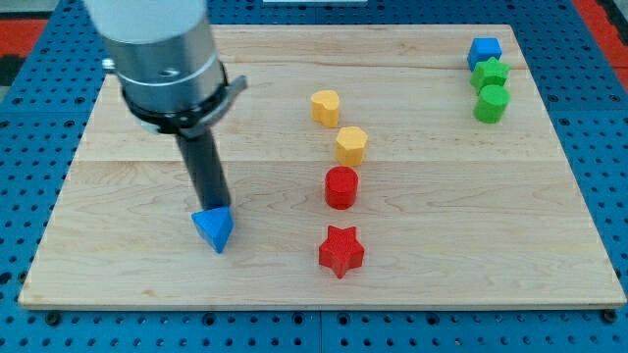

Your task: Place the blue cube at the top of the blue triangle

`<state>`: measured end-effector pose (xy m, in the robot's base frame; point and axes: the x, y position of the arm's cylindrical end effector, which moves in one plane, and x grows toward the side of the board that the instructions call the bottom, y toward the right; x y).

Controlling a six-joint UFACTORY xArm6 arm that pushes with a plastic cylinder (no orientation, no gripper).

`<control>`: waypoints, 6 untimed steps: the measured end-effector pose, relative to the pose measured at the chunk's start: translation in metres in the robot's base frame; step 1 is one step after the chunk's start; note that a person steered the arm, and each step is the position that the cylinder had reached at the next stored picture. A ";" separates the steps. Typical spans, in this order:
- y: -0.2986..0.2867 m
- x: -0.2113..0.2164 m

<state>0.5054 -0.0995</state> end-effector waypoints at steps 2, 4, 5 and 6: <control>-0.006 -0.176; 0.046 -0.313; 0.106 -0.312; 0.192 -0.312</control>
<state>0.1931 0.0929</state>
